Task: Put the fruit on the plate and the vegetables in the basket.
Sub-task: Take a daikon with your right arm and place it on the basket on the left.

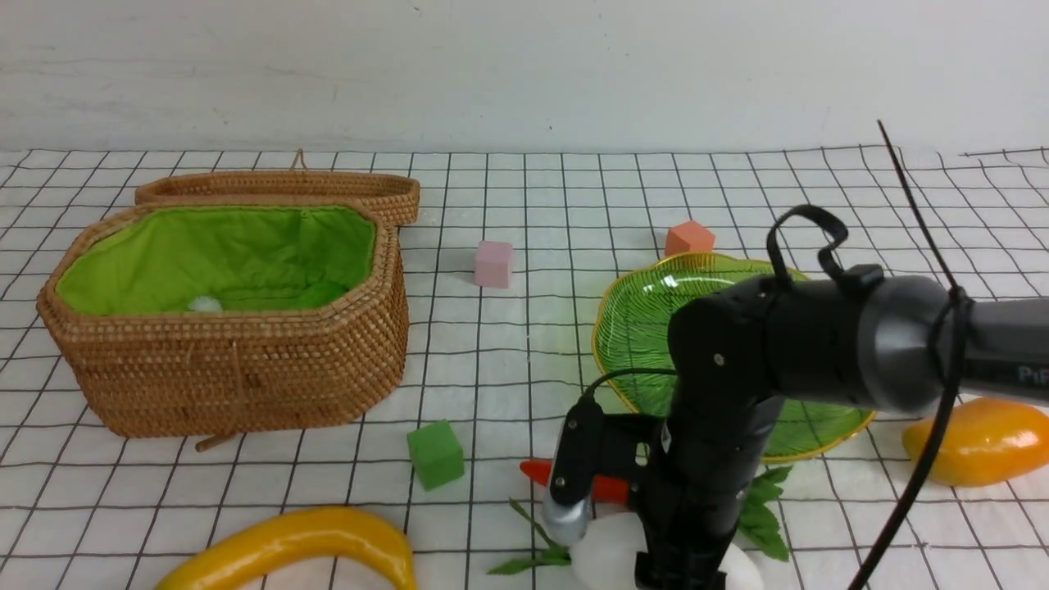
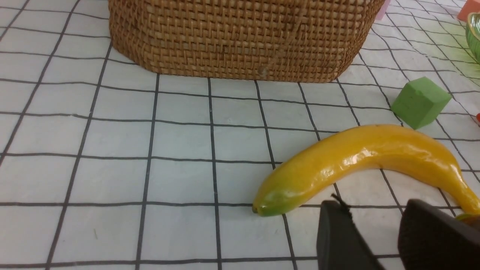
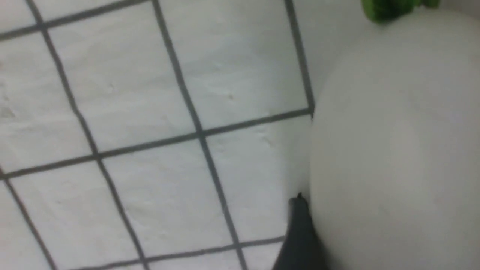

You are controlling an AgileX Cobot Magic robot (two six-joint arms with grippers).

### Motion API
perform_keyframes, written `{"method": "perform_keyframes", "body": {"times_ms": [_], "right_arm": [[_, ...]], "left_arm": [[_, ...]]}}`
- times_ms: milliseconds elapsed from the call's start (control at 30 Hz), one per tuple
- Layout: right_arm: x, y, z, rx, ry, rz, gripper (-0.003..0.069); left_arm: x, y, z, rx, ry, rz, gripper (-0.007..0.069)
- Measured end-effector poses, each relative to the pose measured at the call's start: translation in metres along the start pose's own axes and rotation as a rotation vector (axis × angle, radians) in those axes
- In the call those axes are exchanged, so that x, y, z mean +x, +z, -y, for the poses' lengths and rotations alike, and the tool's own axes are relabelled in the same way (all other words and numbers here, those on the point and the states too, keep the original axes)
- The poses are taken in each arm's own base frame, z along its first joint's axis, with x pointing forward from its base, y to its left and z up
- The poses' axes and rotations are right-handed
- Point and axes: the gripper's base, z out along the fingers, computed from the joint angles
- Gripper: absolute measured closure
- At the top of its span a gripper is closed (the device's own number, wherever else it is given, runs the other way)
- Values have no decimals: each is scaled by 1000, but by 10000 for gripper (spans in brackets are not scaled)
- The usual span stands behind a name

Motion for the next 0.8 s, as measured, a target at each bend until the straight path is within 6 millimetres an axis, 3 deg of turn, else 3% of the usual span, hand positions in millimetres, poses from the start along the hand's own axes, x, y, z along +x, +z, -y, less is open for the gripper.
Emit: {"method": "perform_keyframes", "body": {"times_ms": [33,100,233,300,367,433,467,500,533,567,600,667,767,800], "right_arm": [[-1,-1,0,2,0,4,178],[-9,-23,-2,-12,0,45,178],[-36,-79,-4,1,-23,255,178],[-61,-124,-4,29,-32,479,178],[-81,-156,-3,80,-56,673,178],[-93,-176,-2,132,-67,809,178],[-108,-196,0,206,-64,977,178],[-111,-201,1,228,-80,1001,178],[-126,-215,4,326,-81,1145,178],[-128,-217,5,341,-62,1176,178],[-142,-221,6,418,-68,1256,178],[-164,-209,12,529,-88,1300,178],[-188,-180,17,559,-83,1301,178],[-205,-146,24,547,-27,1281,178]], "left_arm": [[0,0,0,0,0,0,386],[0,0,0,0,0,0,386],[0,0,0,0,0,0,386],[0,0,0,0,0,0,386],[0,0,0,0,0,0,386],[0,0,0,0,0,0,386],[0,0,0,0,0,0,386],[0,0,0,0,0,0,386],[0,0,0,0,0,0,386],[0,0,0,0,0,0,386],[0,0,0,0,0,0,386],[0,0,0,0,0,0,386],[0,0,0,0,0,0,386],[0,0,0,0,0,0,386]]}}
